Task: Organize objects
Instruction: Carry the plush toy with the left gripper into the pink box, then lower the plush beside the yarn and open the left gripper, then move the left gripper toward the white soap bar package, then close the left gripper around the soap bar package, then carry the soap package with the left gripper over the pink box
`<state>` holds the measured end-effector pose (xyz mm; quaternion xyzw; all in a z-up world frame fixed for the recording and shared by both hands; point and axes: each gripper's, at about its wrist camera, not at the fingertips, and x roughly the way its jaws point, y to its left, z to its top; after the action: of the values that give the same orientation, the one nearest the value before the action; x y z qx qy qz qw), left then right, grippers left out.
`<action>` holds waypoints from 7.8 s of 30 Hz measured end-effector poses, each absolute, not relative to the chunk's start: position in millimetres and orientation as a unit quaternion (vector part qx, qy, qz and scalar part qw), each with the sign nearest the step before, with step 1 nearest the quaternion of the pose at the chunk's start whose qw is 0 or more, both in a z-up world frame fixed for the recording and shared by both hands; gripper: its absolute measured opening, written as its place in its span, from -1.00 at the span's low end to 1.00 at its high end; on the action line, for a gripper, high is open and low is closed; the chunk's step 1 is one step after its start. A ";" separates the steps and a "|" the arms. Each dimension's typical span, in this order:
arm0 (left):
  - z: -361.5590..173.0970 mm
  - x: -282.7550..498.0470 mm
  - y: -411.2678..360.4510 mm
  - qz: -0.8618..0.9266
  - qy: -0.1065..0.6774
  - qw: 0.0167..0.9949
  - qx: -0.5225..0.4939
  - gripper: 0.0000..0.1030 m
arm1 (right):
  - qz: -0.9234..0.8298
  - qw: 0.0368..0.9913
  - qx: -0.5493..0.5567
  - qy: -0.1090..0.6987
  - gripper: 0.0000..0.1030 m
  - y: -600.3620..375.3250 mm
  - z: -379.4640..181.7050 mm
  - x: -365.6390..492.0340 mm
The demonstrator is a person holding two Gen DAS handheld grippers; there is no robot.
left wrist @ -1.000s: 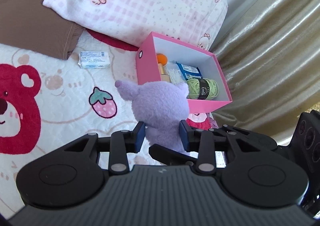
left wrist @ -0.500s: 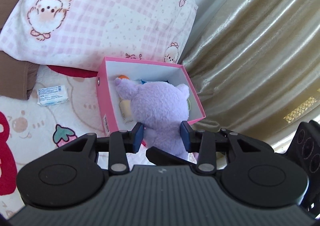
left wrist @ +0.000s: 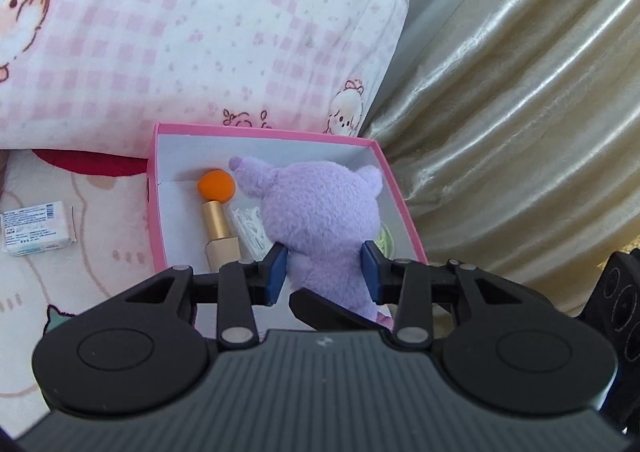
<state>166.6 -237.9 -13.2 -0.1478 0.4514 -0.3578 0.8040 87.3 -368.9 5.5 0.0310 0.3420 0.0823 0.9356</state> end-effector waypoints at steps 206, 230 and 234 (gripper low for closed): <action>-99.2 112.0 5.9 -0.241 0.487 0.809 -0.225 -0.60 | 0.183 0.911 -0.089 0.358 0.57 -160.0 -88.5 68.5; 20.2 78.5 -101.6 -0.308 0.418 0.841 -0.150 -0.56 | 0.129 0.932 -0.119 0.316 0.57 -244.6 22.2 31.7; 21.3 95.3 -127.6 -0.325 0.425 0.831 -0.152 -0.56 | 0.112 0.932 -0.119 0.323 0.58 -266.5 27.3 44.0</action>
<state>95.3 -127.6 21.3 -0.1519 0.4250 -0.3246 0.8312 44.0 -266.5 27.3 -0.1186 0.3233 0.1125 0.9321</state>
